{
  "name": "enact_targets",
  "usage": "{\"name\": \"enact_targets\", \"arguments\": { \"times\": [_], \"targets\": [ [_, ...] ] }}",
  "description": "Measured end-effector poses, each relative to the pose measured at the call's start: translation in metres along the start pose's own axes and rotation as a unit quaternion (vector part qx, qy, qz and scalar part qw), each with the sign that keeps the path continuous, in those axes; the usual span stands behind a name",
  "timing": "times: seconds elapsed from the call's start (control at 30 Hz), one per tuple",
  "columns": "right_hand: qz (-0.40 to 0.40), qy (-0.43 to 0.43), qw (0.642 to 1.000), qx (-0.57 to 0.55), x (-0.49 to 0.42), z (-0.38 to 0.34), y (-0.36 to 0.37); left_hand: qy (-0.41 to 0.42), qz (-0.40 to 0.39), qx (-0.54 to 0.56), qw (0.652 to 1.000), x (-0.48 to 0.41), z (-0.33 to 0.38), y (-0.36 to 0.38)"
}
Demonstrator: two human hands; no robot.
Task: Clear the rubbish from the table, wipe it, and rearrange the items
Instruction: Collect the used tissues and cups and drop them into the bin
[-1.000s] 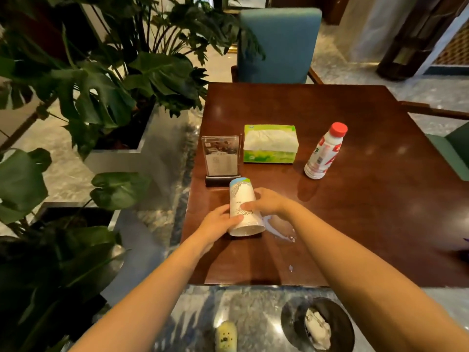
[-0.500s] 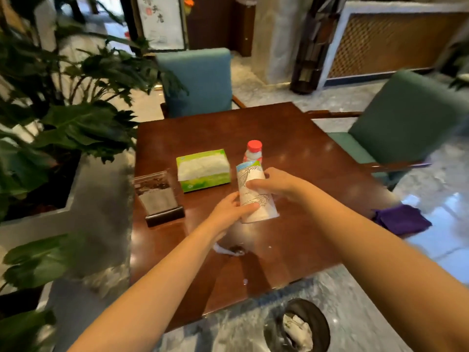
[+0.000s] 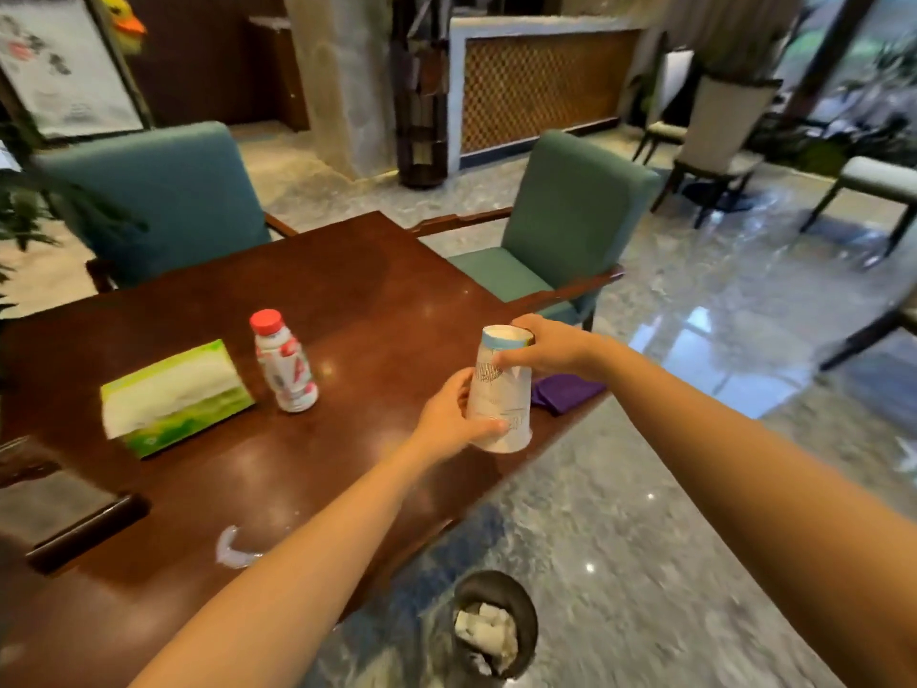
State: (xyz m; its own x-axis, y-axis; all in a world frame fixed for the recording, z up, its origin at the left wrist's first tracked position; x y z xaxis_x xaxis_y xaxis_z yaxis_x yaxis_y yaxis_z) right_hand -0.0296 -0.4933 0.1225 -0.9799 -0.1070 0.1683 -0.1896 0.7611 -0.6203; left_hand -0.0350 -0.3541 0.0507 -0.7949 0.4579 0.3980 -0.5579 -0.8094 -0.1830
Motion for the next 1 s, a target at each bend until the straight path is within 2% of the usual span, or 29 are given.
{"name": "enact_targets", "arguments": {
  "times": [0.17, 0.23, 0.33, 0.4, 0.47, 0.6, 0.67, 0.87, 1.0],
  "targets": [
    [-0.005, 0.038, 0.999, 0.022, 0.031, 0.062, -0.004, -0.014, -0.047, -0.079, 0.996, -0.026, -0.027, 0.060],
    [0.013, 0.054, 0.998, 0.036, 0.043, 0.093, 0.004, -0.023, -0.072, -0.152, 0.985, -0.038, -0.048, 0.077],
    [0.019, 0.073, 0.997, 0.025, 0.057, 0.142, 0.025, -0.017, -0.084, -0.355, 0.931, -0.058, -0.080, 0.089],
    [0.034, 0.101, 0.994, 0.003, 0.069, 0.174, 0.042, -0.013, -0.055, -0.467, 0.882, -0.072, -0.097, 0.086],
    [0.058, 0.138, 0.989, -0.009, 0.081, 0.205, 0.064, 0.004, -0.017, -0.536, 0.844, -0.083, -0.111, 0.083],
    [0.125, 0.207, 0.970, -0.037, 0.099, 0.254, 0.111, 0.022, 0.046, -0.595, 0.802, -0.091, -0.139, 0.081],
    [0.126, 0.236, 0.963, -0.045, 0.101, 0.276, 0.138, 0.058, 0.088, -0.608, 0.787, -0.090, -0.143, 0.081],
    [0.085, 0.302, 0.948, -0.041, 0.094, 0.323, 0.213, 0.082, 0.122, -0.597, 0.788, -0.088, -0.144, 0.084],
    [0.068, 0.315, 0.947, -0.016, 0.085, 0.345, 0.251, 0.091, 0.141, -0.602, 0.781, -0.089, -0.145, 0.083]
  ]
}}
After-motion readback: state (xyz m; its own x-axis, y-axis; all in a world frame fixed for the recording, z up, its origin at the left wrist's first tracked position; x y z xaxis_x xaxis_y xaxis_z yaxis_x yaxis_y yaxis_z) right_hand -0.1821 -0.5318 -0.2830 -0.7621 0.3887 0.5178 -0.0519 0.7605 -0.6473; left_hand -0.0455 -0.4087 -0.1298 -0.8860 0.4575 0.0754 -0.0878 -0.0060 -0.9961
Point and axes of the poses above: each hand's wrist, its own x-axis away from the middle knuckle, its own y-axis out of the palm, z = x × y, the point moved 7 cm from there along -x, towards the middle knuckle, and after that the axes turned 15 degrees about -y, right-handed, at the moved point
